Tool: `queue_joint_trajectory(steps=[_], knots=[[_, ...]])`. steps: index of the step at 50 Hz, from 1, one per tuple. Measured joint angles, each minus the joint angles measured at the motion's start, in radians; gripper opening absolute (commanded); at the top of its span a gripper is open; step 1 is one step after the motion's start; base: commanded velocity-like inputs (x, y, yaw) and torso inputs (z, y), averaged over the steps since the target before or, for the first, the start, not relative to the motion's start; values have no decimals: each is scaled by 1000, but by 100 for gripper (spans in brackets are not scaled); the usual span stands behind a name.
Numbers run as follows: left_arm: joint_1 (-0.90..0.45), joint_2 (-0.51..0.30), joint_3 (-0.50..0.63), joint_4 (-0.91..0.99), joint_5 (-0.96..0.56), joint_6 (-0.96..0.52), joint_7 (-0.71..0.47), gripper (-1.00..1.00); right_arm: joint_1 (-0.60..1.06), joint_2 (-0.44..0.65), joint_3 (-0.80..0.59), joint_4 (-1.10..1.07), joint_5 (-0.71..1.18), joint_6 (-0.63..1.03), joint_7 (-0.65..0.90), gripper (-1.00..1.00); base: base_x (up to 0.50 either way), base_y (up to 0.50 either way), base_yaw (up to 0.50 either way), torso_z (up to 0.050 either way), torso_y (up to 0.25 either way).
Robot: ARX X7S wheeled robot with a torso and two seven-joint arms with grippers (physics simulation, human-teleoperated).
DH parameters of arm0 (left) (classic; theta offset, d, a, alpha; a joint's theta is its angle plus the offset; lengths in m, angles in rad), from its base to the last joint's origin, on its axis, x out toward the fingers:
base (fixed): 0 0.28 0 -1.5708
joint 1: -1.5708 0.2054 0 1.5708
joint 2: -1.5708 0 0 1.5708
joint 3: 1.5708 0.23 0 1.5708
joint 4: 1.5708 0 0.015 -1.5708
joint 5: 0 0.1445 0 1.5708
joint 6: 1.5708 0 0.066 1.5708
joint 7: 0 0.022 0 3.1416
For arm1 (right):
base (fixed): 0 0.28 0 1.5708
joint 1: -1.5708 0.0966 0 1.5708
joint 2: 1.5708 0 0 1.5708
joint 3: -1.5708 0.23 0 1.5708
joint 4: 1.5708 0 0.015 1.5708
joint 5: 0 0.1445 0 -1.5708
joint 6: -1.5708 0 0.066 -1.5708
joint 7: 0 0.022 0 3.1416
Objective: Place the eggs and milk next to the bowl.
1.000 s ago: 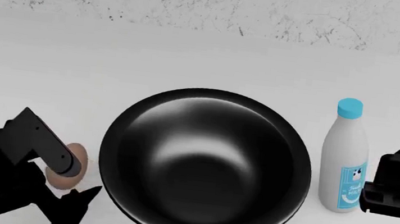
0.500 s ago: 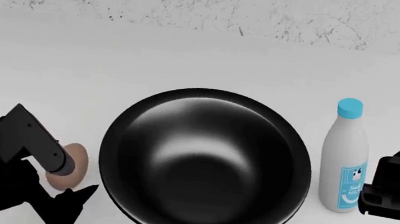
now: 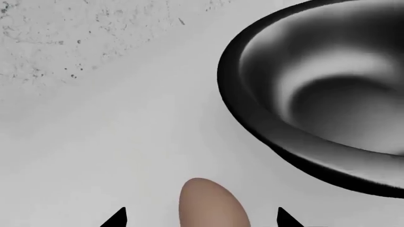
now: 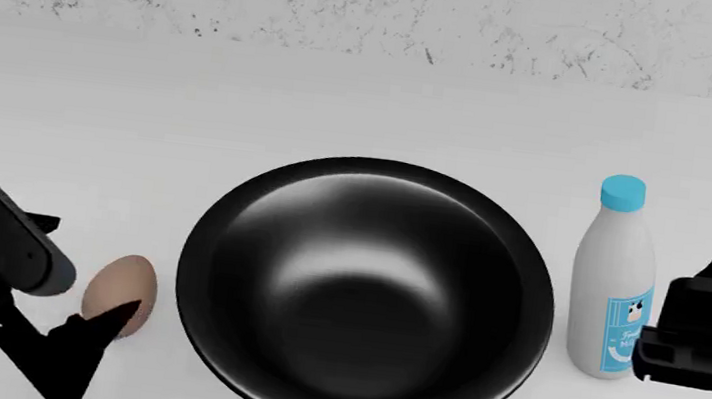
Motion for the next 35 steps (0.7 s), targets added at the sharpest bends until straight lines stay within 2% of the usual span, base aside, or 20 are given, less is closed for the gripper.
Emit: queue_joint_trajectory(steps=[13,24,35], knots=[[113,-31,-189,192,-115,-75,-179,100,-1,-3,-14,6,-9,-13,-4,100,0,0,0,0,0],[217,-24,-361,320,-219,-156,-354,100,-24,-7,-11,9,-22,-35,-16,100,0,0,0,0,0],[300,-18,-494,410,-304,-209,-478,100,-40,-13,-14,15,-36,-55,-27,100,0,0,0,0,0]])
